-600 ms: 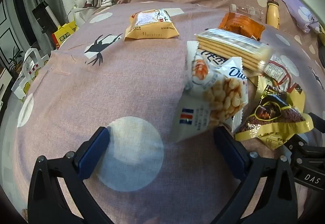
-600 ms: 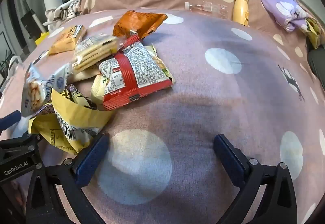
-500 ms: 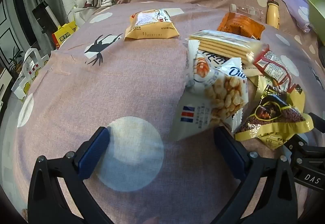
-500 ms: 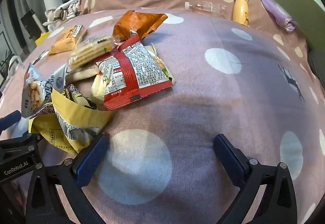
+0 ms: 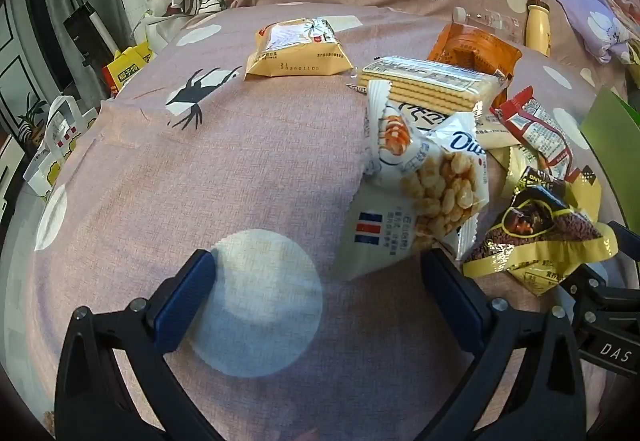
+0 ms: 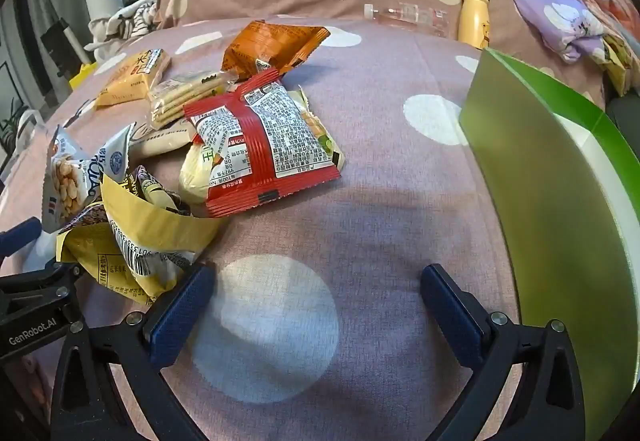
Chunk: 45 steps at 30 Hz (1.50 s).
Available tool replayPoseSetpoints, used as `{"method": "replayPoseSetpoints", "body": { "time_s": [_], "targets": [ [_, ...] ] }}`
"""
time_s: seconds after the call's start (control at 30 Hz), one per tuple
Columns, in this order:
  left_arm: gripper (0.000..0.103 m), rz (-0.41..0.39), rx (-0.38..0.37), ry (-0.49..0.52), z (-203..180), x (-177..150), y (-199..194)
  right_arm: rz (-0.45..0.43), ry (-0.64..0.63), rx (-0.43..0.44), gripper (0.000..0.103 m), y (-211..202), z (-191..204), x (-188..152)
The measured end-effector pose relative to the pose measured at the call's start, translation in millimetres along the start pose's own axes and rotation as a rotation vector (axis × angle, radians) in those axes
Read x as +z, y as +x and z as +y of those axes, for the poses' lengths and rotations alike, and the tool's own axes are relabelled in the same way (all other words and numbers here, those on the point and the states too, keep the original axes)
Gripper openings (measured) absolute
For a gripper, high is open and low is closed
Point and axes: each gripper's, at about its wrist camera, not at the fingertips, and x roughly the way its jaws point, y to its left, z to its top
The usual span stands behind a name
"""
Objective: Organize snacks
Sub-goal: 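Grasp the yellow-gold snack wrapper from the pile with the right gripper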
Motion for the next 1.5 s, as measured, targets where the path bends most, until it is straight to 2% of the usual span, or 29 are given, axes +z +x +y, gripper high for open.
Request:
{"method": "replayPoseSetpoints", "body": {
  "time_s": [0.37,0.6,0.67,0.73,0.9,0.97,1.1,1.23,1.3,1.33,1.4,1.43,1.5],
  "targets": [
    [0.103,0.0,0.0,-0.002,1.3,-0.7,0.3,0.006,-0.003,-0.01,0.103,0.2,1.3,1.1],
    [0.102,0.014,-0.022,-0.009,5.2,-3.2,-5.4,-0.003,0.033,0.014,0.103,-6.5,-0.6,4.5],
    [0.098,0.03,-0.037,-0.017,4.3,-4.3,-10.6,-0.01,0.071,0.055,0.103,-14.5,-9.8,0.5],
    [0.094,0.038,-0.09,-0.043,6.6,-4.3,-21.8,-0.001,0.121,0.109,0.103,-22.5,-18.1,-0.4],
    [0.091,0.041,-0.275,-0.117,0.0,9.4,-48.0,0.001,0.194,0.353,0.103,-50.9,-28.5,14.5],
    [0.091,0.046,-0.314,-0.114,-10.1,14.5,-52.0,0.001,0.214,0.435,0.103,-58.3,-28.0,24.3],
    [0.087,0.064,-0.348,-0.086,-32.8,18.5,-51.6,0.073,0.22,0.515,0.087,-47.9,-19.1,44.8],
    [0.08,0.094,-0.406,-0.114,-41.0,20.2,-45.0,0.151,0.196,0.544,0.073,-24.0,-4.7,59.2],
    [0.074,0.112,-0.421,-0.115,-45.8,22.3,-41.4,0.205,0.207,0.573,0.068,-3.8,1.0,59.6],
    [0.067,0.115,-0.426,-0.113,-47.0,23.0,-38.4,0.216,0.206,0.568,0.062,2.8,2.3,57.4],
    [0.062,0.14,-0.427,-0.1,-52.9,21.9,-30.9,0.253,0.209,0.586,0.059,16.2,2.1,47.2],
    [0.053,0.159,-0.43,-0.097,-55.0,20.4,-25.6,0.263,0.226,0.615,0.057,21.6,1.1,42.1],
    [0.048,0.191,-0.453,-0.122,-57.3,17.6,-16.8,0.247,0.226,0.635,0.053,21.7,-1.7,37.7]
  ]
}}
